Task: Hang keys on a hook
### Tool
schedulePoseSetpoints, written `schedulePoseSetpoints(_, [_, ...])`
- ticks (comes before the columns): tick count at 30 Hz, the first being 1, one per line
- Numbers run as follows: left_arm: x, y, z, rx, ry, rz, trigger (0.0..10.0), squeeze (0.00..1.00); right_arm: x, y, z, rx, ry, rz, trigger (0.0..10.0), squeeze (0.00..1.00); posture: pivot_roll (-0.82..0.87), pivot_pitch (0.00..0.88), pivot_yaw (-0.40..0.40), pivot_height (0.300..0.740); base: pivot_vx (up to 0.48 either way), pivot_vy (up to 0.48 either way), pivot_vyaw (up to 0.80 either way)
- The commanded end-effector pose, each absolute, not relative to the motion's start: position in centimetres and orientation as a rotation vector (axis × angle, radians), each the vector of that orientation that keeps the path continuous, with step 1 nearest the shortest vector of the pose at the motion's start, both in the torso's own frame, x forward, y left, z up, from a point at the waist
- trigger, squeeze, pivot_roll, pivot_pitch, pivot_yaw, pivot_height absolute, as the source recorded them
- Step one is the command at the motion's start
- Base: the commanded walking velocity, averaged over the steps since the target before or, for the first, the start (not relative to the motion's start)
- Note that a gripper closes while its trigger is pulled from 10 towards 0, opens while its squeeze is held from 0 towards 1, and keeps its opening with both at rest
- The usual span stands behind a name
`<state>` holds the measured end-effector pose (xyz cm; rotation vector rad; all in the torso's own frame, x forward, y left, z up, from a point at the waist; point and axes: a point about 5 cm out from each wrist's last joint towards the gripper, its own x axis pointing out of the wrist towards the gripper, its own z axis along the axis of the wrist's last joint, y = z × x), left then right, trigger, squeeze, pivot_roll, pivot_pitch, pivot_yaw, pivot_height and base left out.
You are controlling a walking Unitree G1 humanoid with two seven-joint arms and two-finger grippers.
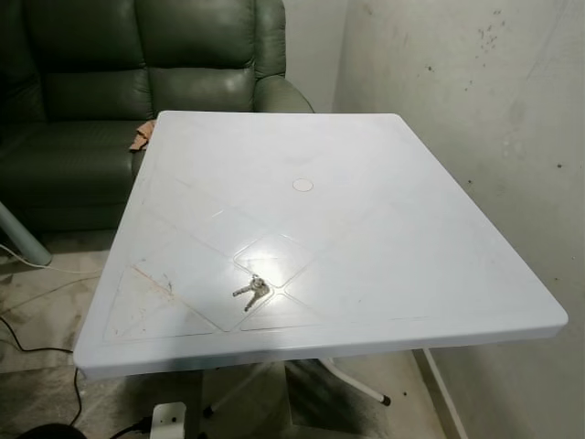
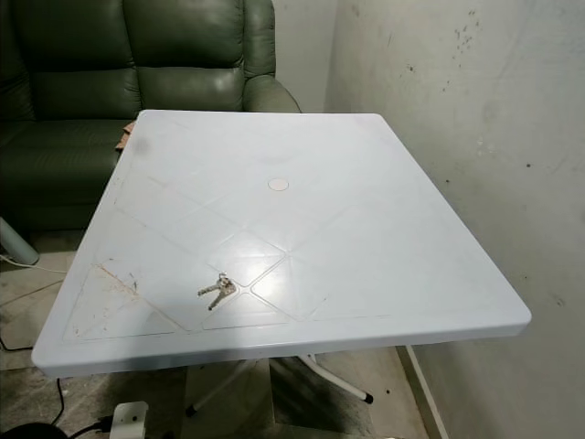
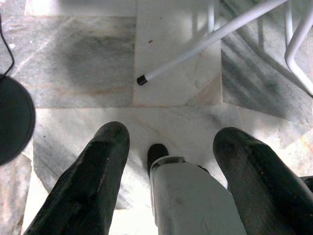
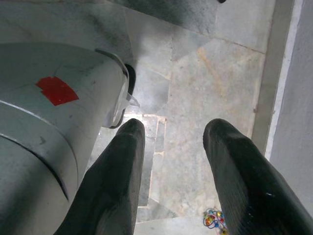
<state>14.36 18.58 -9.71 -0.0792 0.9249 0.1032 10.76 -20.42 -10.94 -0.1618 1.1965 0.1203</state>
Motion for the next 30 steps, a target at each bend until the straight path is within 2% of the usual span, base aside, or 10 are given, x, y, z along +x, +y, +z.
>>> schedulePoseSetpoints(1, [14.6, 18.9, -9.6, -0.083, 0.922, 0.128, 10.0, 0.00, 11.2, -20.5, -10.8, -0.160, 1.184, 0.114, 10.0, 0.00, -0.07, 0.000, -0.049, 0.732, 0.000, 0.000, 0.00])
schedulePoseSetpoints(16, [14.5, 19.0, -9.7, -0.107, 0.943, 0.145, 10.0, 0.00, 11.4, -19.3, -11.0, -0.150, 1.189, 0.119, 10.0, 0.00, -0.07, 0.000, -0.048, 0.732, 0.000, 0.000, 0.00])
schedulePoseSetpoints(30, [14.4, 19.0, -9.7, -0.115, 0.950, 0.155, 10.0, 0.00, 10.8, -19.4, -11.1, -0.154, 1.203, 0.119, 10.0, 0.00, -0.06, 0.000, -0.050, 0.732, -0.288, 0.000, 0.00])
